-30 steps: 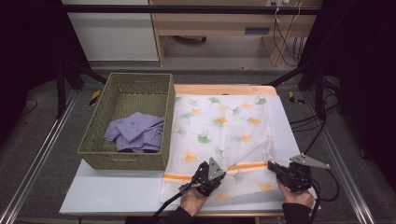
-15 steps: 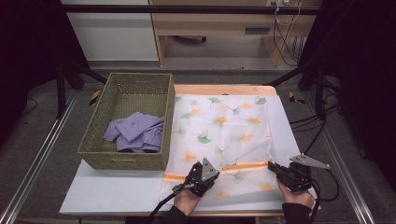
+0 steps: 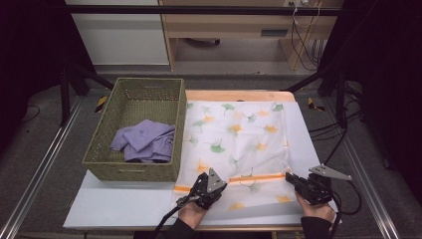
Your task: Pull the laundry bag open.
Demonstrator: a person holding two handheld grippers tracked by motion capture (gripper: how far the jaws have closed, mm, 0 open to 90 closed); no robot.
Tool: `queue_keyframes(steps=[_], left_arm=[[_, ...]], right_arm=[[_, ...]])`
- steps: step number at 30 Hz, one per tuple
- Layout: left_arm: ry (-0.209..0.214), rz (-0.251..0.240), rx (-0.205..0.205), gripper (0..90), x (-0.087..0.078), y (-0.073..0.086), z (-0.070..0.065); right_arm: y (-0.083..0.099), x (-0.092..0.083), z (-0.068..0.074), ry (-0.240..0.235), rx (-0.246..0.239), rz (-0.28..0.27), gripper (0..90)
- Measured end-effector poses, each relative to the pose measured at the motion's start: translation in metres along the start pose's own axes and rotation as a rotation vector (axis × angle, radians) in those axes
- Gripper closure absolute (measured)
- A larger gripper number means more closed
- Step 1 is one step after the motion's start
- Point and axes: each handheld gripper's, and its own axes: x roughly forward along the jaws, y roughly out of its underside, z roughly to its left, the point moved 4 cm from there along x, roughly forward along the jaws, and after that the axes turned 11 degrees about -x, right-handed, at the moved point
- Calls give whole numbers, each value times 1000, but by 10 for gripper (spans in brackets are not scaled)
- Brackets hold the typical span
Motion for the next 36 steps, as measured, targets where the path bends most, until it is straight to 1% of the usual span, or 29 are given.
queue_keyframes(steps=[1, 2, 4, 5, 6, 14, 17, 18, 24, 25, 28, 29, 30, 34, 36], left_arm=[[-7, 3, 5, 890, 0, 1, 0], [-10, 5, 8, 890, 0, 1, 1], [-5, 6, 4, 890, -1, 2, 1], [-14, 8, 10, 890, -1, 2, 2], [-12, 9, 10, 890, -1, 2, 3], [-32, 17, 2, 890, -10, 6, 15], [-47, 28, 9, 890, -14, 8, 19], [-38, 27, 2, 890, -14, 8, 20], [-49, 34, 4, 890, -20, 11, 25], [-56, 39, 10, 889, -21, 12, 26], [-63, 39, 4, 890, -25, 13, 30], [-59, 39, -2, 889, -27, 14, 32], [-61, 46, -1, 889, -28, 15, 33], [-73, 49, 2, 889, -33, 16, 38], [-69, 49, -4, 890, -36, 17, 40]], right_arm=[[0, 0, 0, -5, 7, 1, 879], [1, 0, 0, 1, 7, 4, 879], [1, 0, 0, 1, 6, 3, 879], [0, 0, 0, -1, 8, 1, 879], [1, 0, 0, 5, 2, 5, 879], [1, -1, -2, 10, 3, 4, 879], [2, -1, -3, 12, 4, 4, 879], [2, -1, -3, 10, 5, 6, 879], [2, -1, -2, 11, 4, 6, 879], [3, -1, -2, 13, 4, 6, 879], [3, -1, -3, 19, 4, 8, 879], [4, -1, -3, 17, 10, 10, 879], [4, -1, -3, 16, 10, 10, 879], [4, 1, -2, 17, 7, 16, 879], [4, 0, -3, 15, 7, 14, 879]])
